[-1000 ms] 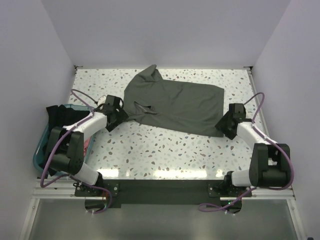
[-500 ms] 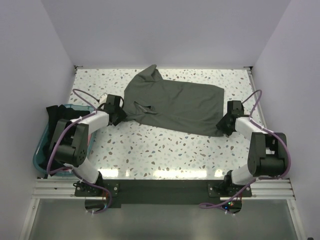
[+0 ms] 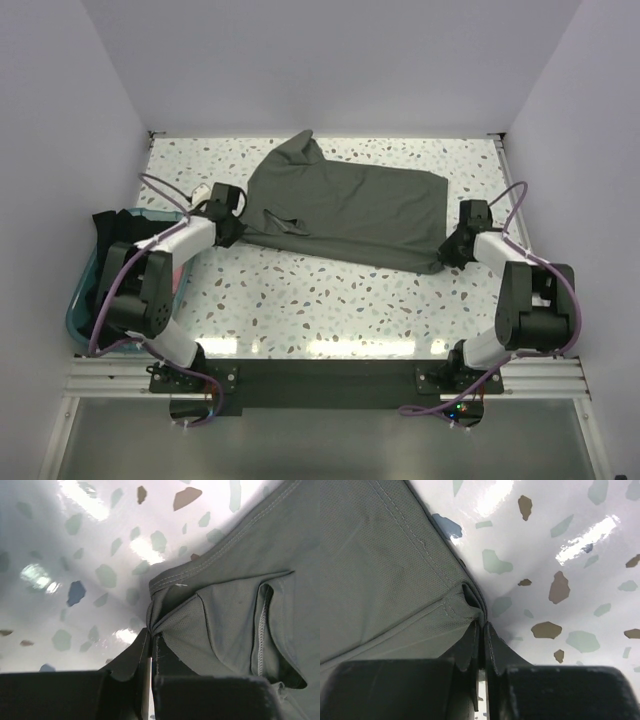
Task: Fold and stack the t-shirts
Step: Fold the tshirt
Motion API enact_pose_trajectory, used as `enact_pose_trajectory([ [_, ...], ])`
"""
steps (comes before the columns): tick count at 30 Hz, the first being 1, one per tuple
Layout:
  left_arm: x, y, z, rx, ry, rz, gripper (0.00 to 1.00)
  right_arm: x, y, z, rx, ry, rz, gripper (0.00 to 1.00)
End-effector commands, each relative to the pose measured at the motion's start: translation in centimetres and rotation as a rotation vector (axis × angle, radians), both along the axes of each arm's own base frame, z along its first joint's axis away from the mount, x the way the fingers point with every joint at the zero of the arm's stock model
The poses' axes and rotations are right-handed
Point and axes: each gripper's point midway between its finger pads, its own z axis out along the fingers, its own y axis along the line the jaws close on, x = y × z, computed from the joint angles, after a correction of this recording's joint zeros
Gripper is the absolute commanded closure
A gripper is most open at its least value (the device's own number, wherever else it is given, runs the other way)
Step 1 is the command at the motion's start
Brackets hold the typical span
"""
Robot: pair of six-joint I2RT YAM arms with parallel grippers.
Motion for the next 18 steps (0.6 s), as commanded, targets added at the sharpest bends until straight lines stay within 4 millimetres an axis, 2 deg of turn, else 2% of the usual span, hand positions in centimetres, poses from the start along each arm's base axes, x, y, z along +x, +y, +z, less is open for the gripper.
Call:
enact_pose_trajectory([
  [1,-2.2,2.5,2.1,0.058,-0.002,0.114,1.00,-0.5,-0.6,1.7,0.010,-0.017,0.003,1.00],
  [2,-2.6,2.6,2.8,0.051,-0.019,0.123,1.00,-0.8,-0.7,2.3,0.012,-0.029,0.001,1.00],
  [3,-3.7,2.9,2.2,0.053,-0.003,0.133,1.00,-1.3,-1.2,2.3,0.013,-0.026,-0.009,1.00],
  [5,-4.6,3.1,2.9,0.043,-0.020,0.142,1.00,-2.4,-1.2,2.8,0.031,-0.028,-0.009,1.00],
  [7,-6.2,3.3,2.4,0.045,0.010,0.150,1.00,-3.3,-1.4,3.0,0.032,-0.023,-0.010,1.00],
  [8,-6.6,3.3,2.9,0.038,0.001,0.151,1.00,-4.1,-1.5,3.0,0.034,-0.008,-0.011,1.00],
  [9,-7.6,3.4,2.3,0.032,0.019,0.163,1.00,-4.3,-1.6,3.6,0.029,-0.030,-0.011,1.00],
  [10,-8.5,3.3,2.0,0.028,0.036,0.163,1.00,-5.0,-1.6,3.4,0.033,-0.020,-0.011,1.00],
  [11,-8.9,3.1,2.5,0.014,0.013,0.158,1.00,-5.5,-1.5,3.5,0.037,-0.018,-0.011,0.98],
  [12,-10.1,3.1,1.6,0.010,0.033,0.158,0.97,-5.8,-1.4,3.9,0.040,-0.031,-0.009,0.93],
  [14,-11.0,2.9,1.9,-0.009,0.021,0.147,0.82,-6.6,-1.3,3.9,0.042,-0.022,-0.009,0.79],
  [15,-11.5,2.9,1.8,-0.007,0.025,0.135,0.61,-6.7,-1.3,4.1,0.037,-0.025,-0.002,0.62],
  [17,-11.9,3.2,2.9,0.002,0.001,0.124,0.40,-6.9,-1.4,4.7,0.021,-0.044,0.004,0.48],
  [18,-11.7,3.4,3.8,0.019,-0.019,0.099,0.27,-6.9,-1.8,5.1,-0.003,-0.051,0.006,0.37],
])
